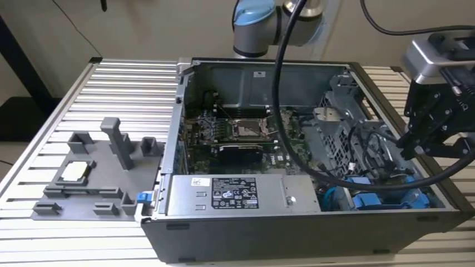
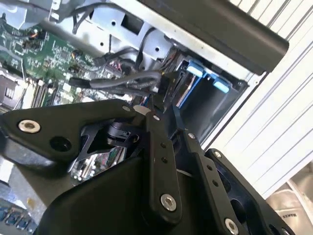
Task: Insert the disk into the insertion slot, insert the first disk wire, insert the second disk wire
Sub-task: 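Insert the second disk wire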
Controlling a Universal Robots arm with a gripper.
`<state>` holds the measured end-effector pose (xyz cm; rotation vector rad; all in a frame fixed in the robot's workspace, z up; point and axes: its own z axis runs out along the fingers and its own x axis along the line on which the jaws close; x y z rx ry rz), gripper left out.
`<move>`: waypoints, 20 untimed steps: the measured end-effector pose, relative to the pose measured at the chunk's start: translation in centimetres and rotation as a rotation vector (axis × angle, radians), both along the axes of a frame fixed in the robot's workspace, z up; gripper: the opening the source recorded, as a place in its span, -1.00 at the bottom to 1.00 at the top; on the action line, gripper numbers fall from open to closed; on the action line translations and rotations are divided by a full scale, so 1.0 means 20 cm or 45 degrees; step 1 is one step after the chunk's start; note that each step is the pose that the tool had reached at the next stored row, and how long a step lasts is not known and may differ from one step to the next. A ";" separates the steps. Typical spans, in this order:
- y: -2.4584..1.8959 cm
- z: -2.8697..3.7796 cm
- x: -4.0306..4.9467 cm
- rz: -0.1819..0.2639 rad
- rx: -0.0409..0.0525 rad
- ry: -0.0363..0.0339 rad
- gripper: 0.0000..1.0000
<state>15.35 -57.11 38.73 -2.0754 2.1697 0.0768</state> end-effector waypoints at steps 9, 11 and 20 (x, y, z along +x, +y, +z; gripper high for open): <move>0.024 -0.014 -0.001 0.004 -0.053 -0.0469 -0.52; 0.026 -0.017 -0.002 0.005 -0.070 -0.0532 -0.52; 0.034 -0.021 -0.003 0.017 -0.069 -0.1492 -0.52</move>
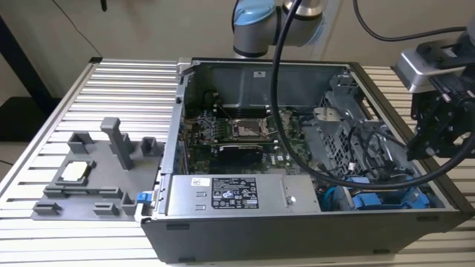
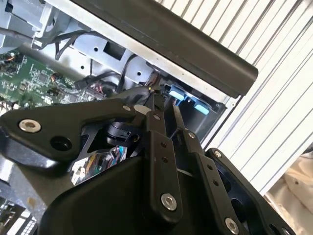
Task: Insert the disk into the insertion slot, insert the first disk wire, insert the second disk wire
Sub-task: 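Insert the second disk wire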
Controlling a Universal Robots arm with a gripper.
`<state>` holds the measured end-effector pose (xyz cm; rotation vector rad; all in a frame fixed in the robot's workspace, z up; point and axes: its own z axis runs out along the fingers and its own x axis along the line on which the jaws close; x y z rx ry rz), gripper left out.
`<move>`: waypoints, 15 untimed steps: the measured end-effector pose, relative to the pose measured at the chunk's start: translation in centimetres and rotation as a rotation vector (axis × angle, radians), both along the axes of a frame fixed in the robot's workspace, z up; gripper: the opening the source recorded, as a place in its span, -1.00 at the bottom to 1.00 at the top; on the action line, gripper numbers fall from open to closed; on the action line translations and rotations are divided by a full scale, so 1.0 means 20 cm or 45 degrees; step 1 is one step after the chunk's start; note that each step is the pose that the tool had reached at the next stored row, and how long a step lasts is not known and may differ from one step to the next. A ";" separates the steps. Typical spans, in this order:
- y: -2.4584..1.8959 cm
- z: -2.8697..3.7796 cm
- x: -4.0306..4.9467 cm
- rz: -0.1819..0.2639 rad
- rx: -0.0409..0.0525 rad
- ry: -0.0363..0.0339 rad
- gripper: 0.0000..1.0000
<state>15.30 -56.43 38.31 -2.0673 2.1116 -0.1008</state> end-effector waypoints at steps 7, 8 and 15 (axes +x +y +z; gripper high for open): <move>0.015 -0.003 -0.004 0.010 0.000 -0.0190 -0.52; 0.015 -0.003 -0.004 0.010 0.000 -0.0190 -0.52; 0.019 -0.005 -0.017 0.010 -0.005 -0.0282 -0.24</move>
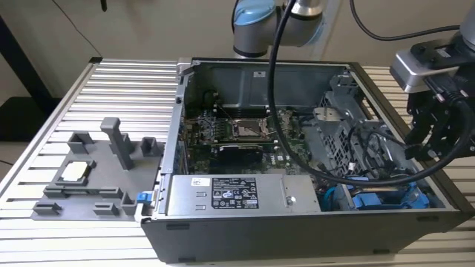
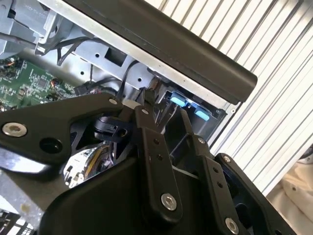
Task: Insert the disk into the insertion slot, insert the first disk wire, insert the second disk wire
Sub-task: 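Insert the second disk wire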
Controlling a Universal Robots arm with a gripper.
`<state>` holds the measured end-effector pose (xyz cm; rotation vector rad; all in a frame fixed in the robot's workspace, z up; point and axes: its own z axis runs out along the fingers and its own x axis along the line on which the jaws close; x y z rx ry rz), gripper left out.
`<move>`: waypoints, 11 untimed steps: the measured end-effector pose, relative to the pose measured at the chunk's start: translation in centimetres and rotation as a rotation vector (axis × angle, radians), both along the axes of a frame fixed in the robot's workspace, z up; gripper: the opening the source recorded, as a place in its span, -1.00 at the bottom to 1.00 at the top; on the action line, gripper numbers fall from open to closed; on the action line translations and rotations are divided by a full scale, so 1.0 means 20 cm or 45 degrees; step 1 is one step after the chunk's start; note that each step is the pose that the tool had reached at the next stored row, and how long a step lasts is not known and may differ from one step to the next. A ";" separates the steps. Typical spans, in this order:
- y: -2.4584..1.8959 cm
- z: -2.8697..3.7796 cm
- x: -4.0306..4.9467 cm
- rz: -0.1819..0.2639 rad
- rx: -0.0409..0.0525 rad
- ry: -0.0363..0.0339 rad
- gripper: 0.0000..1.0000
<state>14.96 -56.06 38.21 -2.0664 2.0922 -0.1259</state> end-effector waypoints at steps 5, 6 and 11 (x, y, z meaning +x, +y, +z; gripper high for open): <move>0.020 -0.003 -0.035 0.000 -0.037 -0.0134 -0.24; 0.024 -0.003 -0.038 0.000 -0.043 -0.0207 -0.24; 0.031 -0.003 -0.038 0.000 -0.045 -0.0225 -0.24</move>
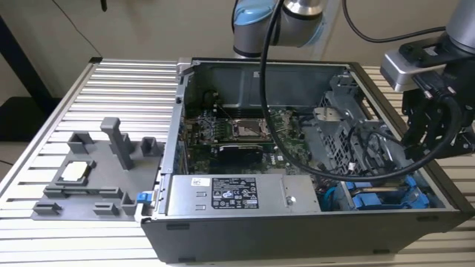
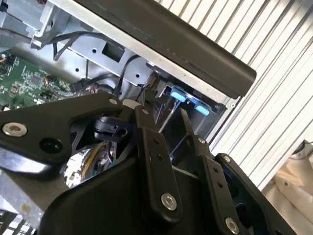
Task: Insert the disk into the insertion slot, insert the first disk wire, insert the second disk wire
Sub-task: 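Insert the second disk wire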
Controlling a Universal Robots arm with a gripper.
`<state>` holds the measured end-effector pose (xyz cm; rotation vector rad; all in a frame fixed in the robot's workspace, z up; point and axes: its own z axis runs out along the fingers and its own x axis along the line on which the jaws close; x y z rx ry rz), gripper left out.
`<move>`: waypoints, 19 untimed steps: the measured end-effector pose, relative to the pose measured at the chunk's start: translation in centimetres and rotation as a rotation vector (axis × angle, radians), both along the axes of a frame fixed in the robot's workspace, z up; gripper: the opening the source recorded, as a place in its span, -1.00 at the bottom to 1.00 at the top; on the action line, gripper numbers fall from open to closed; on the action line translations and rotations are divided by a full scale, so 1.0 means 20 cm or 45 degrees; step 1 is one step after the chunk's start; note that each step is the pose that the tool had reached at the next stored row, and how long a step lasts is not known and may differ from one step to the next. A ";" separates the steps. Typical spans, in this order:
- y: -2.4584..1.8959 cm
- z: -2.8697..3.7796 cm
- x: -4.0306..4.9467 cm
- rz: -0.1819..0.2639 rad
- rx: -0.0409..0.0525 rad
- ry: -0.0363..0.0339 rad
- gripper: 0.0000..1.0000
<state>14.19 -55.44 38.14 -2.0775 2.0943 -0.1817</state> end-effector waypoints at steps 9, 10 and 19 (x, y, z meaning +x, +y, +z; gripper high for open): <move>-0.007 -0.002 0.003 0.000 -0.003 0.0069 -0.61; -0.022 -0.006 0.006 0.000 -0.002 0.0136 -0.61; -0.126 -0.029 0.027 -0.002 0.036 0.0603 -0.61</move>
